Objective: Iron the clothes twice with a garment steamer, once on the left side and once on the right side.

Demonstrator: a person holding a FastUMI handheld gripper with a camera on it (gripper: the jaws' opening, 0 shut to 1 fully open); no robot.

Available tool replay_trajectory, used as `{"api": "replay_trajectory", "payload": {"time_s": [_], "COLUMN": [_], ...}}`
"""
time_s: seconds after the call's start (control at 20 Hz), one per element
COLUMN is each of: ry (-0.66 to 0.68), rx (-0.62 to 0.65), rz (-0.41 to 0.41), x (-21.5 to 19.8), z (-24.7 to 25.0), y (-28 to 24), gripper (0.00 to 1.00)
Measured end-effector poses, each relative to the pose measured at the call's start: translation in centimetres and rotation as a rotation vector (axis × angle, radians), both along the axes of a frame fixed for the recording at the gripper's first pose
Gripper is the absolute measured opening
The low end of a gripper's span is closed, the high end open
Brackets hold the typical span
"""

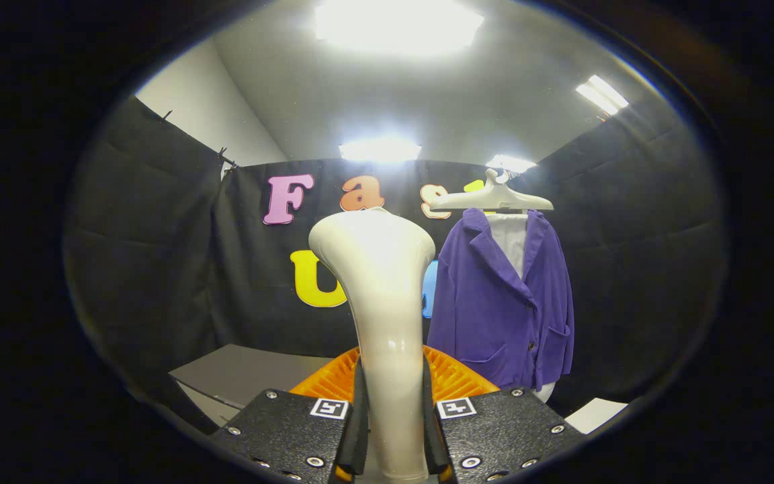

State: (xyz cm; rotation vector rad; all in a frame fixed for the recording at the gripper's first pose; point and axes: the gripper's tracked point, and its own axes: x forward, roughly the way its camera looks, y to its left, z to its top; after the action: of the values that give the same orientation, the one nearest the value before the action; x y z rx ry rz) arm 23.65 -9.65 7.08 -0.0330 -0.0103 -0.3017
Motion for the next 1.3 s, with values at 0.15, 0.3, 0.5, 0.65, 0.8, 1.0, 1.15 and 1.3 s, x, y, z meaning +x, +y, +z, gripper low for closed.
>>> {"api": "replay_trajectory", "payload": {"time_s": [0.15,0.3,0.5,0.65,0.8,1.0,1.15,1.3], "ry": [-0.03,-0.051,-0.072,-0.078,-0.082,-0.07,-0.052,-0.033], "rx": [-0.001,-0.01,-0.028,-0.03,-0.031,-0.04,-0.044,-0.045], "rz": [-0.026,-0.057,-0.104,-0.133,-0.168,-0.206,-0.22,-0.247], "x": [1.8,3.6,6.2,8.1,10.0,13.0,14.8,16.3], "z": [1.8,3.3,4.8,5.5,5.9,6.1,5.7,4.9], "y": [-2.3,-4.8,-8.0,-10.6,-13.2,-16.4,-18.4,-20.4], "gripper": [0.33,0.33,0.34,0.34,0.34,0.34,0.34,0.34]}}
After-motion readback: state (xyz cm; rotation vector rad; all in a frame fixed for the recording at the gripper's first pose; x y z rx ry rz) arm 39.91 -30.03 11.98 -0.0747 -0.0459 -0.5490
